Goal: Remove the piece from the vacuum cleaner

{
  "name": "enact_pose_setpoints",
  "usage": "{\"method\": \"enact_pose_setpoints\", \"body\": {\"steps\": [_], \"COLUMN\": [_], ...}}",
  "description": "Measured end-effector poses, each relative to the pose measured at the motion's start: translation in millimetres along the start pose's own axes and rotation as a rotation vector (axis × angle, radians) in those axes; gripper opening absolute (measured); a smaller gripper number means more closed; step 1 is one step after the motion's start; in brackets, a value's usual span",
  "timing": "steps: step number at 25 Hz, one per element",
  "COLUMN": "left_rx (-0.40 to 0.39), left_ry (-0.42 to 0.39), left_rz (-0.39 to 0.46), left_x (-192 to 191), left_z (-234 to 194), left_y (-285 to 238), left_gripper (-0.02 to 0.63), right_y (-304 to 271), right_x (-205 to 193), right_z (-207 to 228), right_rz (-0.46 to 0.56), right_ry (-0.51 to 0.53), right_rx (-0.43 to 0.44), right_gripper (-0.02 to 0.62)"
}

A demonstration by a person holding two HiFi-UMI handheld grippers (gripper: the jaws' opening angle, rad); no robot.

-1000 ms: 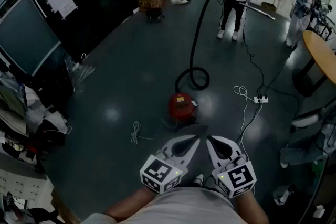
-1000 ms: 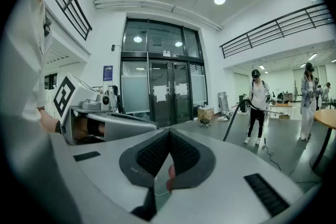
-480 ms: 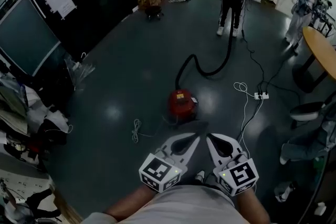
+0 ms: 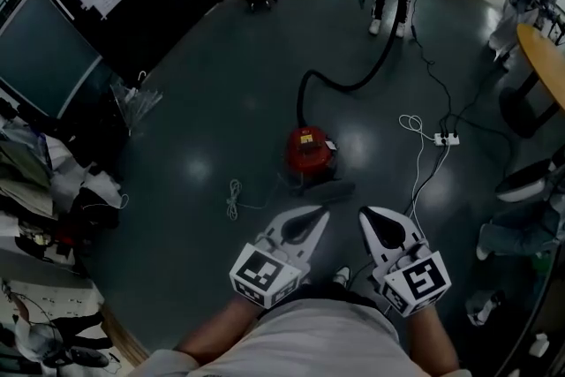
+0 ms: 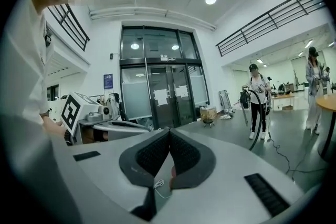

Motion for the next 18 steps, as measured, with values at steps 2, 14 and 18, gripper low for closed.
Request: {"method": "enact_pose_setpoints", "body": {"steps": [2, 14, 18], "left_rx": [-0.001, 0.034, 0.03], "left_ry": [-0.003, -0.021, -0.033], "left_rz": [-0.007, -0.059, -0.097], "left_x": [-5, -32, -47], "left_z": [1, -14, -41], "left_y": [-4, -36, -46], "left_gripper": [0.006, 0.006, 0.006], "right_y": [0, -25, -49], "right_x": [-5, -30, -44], "right_z": [5, 39, 50], "right_rz": [-0.006, -0.069, -0.084], "right_ry": [-0.01, -0.012, -0.021], "right_rx": [0.004, 0.068, 0.08], "right_gripper": [0.014, 0.014, 0.014]}}
Point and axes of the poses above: the fingertips, and each gripper's own axes: y backward along the fingers, z to its right, x out of its top, the point moved 8 cm from there along y, backward along the fingers, and after that the axes turned 4 degrees about -x, right-handed, at the moved point
